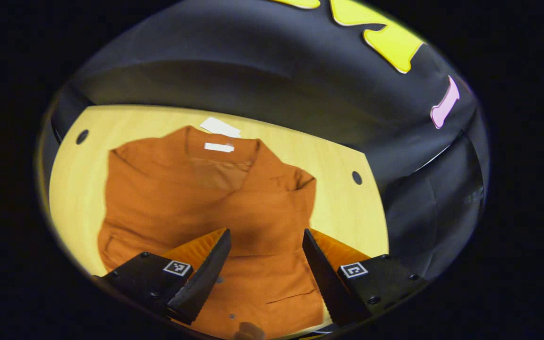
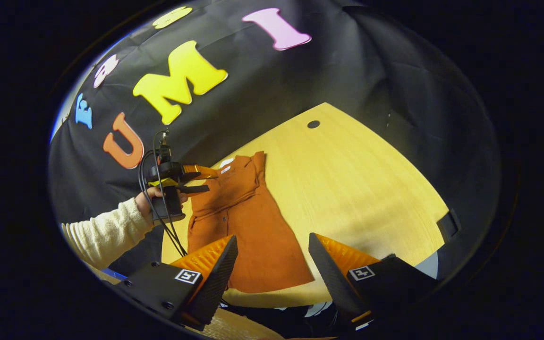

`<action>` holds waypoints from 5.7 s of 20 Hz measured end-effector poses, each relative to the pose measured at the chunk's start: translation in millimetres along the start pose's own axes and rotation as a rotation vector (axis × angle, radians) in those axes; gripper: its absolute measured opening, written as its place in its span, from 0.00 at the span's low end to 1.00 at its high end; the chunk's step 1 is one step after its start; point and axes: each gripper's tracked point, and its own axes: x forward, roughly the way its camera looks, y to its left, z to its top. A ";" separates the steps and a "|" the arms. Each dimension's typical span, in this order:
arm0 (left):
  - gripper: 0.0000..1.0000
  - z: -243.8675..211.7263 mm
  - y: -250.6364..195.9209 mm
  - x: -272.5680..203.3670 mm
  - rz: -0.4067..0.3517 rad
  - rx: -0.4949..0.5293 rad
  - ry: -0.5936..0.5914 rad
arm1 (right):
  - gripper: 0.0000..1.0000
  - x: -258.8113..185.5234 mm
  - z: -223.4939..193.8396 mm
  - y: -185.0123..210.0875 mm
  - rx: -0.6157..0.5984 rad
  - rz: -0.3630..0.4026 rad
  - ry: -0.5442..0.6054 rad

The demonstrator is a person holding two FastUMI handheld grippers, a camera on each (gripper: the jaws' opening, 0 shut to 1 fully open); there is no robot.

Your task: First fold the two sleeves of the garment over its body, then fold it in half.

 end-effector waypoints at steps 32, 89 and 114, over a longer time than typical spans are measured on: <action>0.92 -210.3 285.5 -164.8 -0.328 -0.321 0.469 | 0.96 106.5 -126.9 -86.1 -0.089 0.136 0.656; 0.03 131.3 146.9 -156.5 -0.214 0.242 0.037 | 0.00 194.8 183.0 186.2 -0.032 0.451 0.272; 0.14 69.9 384.7 -66.4 -0.471 -1.080 -0.384 | 0.04 443.9 247.2 116.6 0.468 0.269 0.022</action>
